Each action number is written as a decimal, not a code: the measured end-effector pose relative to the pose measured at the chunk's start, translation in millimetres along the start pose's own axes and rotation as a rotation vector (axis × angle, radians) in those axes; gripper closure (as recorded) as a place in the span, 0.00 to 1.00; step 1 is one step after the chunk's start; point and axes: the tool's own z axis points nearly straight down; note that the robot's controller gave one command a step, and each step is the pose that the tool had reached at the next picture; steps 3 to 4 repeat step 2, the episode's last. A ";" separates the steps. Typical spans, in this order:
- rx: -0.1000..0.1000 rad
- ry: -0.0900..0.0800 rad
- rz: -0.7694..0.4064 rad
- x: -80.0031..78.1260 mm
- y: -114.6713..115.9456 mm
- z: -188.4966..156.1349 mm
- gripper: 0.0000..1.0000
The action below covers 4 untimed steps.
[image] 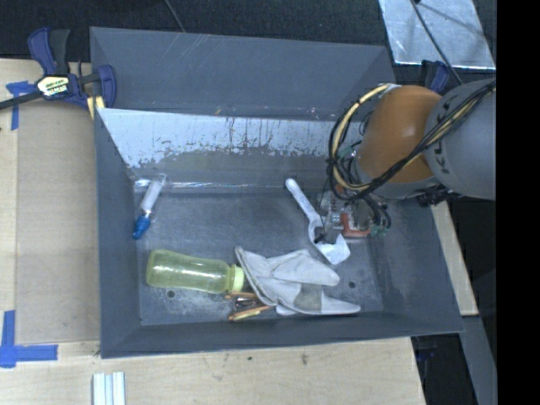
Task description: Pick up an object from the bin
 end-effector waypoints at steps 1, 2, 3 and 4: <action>0.000 0.000 0.000 0.0 0.0 0.0 1.00; 0.002 -0.008 -0.007 20.1 -37.4 -194.2 1.00; 0.002 -0.008 -0.007 20.1 -37.4 -194.2 1.00; 0.002 -0.008 -0.007 20.1 -37.4 -194.2 1.00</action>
Offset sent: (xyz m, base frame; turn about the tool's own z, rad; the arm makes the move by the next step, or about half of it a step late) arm -0.0260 -0.0339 0.1886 -0.0097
